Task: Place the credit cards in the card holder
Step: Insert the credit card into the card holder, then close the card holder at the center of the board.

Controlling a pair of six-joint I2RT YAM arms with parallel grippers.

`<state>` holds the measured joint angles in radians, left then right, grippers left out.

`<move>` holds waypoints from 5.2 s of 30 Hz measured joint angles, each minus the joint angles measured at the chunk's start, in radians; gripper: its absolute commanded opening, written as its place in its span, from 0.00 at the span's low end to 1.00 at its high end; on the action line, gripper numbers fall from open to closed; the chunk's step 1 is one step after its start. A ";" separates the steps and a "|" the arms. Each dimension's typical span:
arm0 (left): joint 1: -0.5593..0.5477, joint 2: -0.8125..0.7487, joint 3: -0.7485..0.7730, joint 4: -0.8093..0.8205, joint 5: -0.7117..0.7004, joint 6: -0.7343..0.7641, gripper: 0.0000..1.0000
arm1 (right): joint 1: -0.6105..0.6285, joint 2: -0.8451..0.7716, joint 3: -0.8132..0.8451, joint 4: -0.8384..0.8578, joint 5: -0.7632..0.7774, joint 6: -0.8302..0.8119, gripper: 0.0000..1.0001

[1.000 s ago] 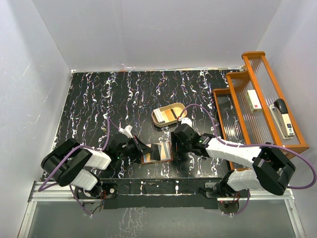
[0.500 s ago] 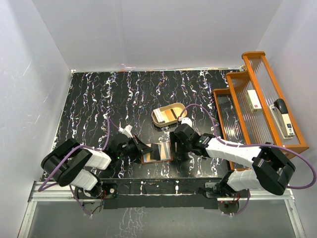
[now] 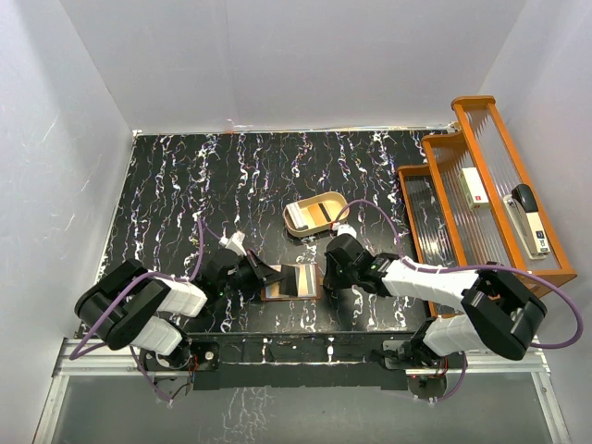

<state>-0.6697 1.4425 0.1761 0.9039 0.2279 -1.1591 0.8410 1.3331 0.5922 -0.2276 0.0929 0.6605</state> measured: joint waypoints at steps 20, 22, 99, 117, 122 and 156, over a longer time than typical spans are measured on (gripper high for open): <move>0.000 0.008 -0.013 0.039 -0.060 0.018 0.00 | -0.008 -0.012 -0.048 0.076 -0.044 0.044 0.00; 0.000 0.006 -0.013 0.039 -0.064 0.018 0.00 | -0.008 -0.012 -0.050 0.079 -0.047 0.046 0.00; -0.040 -0.054 0.156 -0.314 -0.045 0.135 0.44 | -0.008 -0.031 -0.048 0.106 -0.075 -0.004 0.00; -0.071 0.060 0.196 -0.230 0.018 0.131 0.38 | -0.008 -0.028 -0.050 0.141 -0.093 -0.010 0.00; -0.082 0.039 0.198 -0.253 0.018 0.155 0.50 | -0.008 -0.022 -0.050 0.151 -0.092 -0.013 0.00; 0.123 -0.310 0.206 -0.840 -0.106 0.233 0.74 | -0.008 -0.035 -0.053 0.150 -0.093 -0.024 0.00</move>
<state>-0.5468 1.1328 0.3817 0.0635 0.1223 -0.9257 0.8330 1.2980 0.5392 -0.0772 0.0002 0.6365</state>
